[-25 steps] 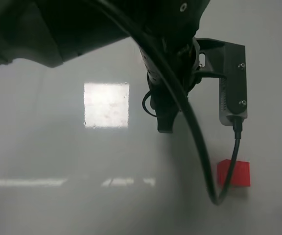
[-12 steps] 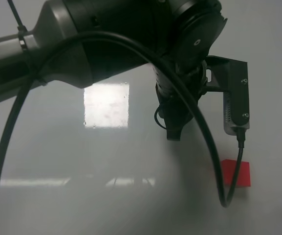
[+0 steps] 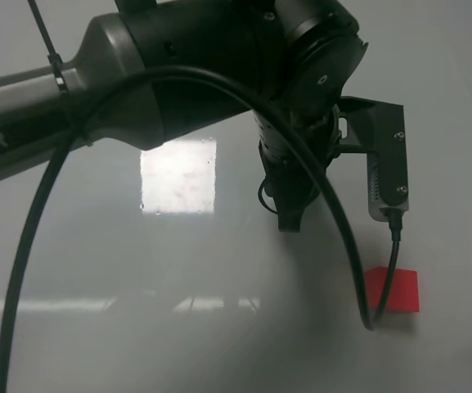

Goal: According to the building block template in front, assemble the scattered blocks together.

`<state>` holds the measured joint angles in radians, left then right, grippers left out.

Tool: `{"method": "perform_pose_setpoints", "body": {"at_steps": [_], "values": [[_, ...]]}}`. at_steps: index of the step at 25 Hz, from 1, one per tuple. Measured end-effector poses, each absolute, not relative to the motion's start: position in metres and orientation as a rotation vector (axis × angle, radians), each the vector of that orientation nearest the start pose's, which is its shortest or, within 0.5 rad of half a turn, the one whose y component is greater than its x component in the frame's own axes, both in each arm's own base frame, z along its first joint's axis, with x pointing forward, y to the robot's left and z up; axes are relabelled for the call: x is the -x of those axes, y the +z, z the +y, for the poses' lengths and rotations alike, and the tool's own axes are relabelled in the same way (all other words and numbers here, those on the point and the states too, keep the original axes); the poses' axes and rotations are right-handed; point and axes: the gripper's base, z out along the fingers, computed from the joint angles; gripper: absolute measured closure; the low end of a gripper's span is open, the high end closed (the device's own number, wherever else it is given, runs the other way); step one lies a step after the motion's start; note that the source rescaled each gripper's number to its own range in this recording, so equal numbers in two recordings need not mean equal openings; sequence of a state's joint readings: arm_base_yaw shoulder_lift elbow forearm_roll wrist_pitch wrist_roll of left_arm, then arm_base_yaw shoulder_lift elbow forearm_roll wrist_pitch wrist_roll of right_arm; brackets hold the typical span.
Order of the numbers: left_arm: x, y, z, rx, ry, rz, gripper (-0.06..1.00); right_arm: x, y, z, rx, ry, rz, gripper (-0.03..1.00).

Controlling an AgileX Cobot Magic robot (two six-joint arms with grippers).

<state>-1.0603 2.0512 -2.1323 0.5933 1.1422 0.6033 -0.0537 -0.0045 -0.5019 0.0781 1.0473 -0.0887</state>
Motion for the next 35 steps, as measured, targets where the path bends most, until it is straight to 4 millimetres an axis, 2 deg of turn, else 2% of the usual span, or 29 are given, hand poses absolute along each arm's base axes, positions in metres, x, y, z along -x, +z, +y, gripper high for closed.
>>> {"method": "perform_pose_setpoints", "body": {"at_steps": [3, 4, 5, 7, 8, 10, 12, 17, 26, 31, 35], "values": [[-0.263, 0.358, -0.377, -1.825, 0.558, 1.529, 0.93, 0.005, 0.279, 0.006, 0.039, 0.003, 2.022, 0.48], [-0.263, 0.358, -0.377, -1.826, 0.556, 1.530, 0.82, 0.005, 0.279, 0.006, 0.039, 0.003, 2.022, 0.48], [-0.263, 0.358, -0.377, -1.825, 0.554, 1.531, 0.67, 0.005, 0.279, 0.006, 0.039, 0.003, 2.022, 0.48], [-0.263, 0.358, -0.377, -1.822, 0.550, 1.534, 0.27, 0.005, 0.279, 0.006, 0.039, 0.003, 2.022, 0.48], [-0.263, 0.358, -0.377, -1.817, 0.547, 1.539, 0.14, 0.005, 0.279, 0.006, 0.039, 0.003, 2.022, 0.48], [-0.263, 0.358, -0.377, -1.806, 0.541, 1.550, 0.02, 0.005, 0.279, 0.006, 0.039, 0.003, 2.022, 0.48], [-0.263, 0.358, -0.377, -1.802, 0.539, 1.554, -0.03, 0.005, 0.279, 0.006, 0.039, 0.003, 2.022, 0.48], [-0.260, 0.364, -0.374, -1.794, 0.532, 1.555, -0.06, 0.005, 0.279, 0.006, 0.039, 0.003, 2.022, 0.48], [-0.221, 0.426, -0.347, -1.689, 0.415, 1.528, -0.06, 0.005, 0.279, 0.006, 0.039, 0.003, 2.022, 0.48], [-0.233, 0.433, -0.331, -1.499, 0.403, 1.682, -0.06, 0.005, 0.279, 0.006, 0.039, 0.003, 2.022, 0.48], [-0.257, 0.441, -0.306, -1.201, 0.367, 1.858, -0.05, 0.005, 0.279, 0.006, 0.039, 0.003, 2.022, 0.50]]}}
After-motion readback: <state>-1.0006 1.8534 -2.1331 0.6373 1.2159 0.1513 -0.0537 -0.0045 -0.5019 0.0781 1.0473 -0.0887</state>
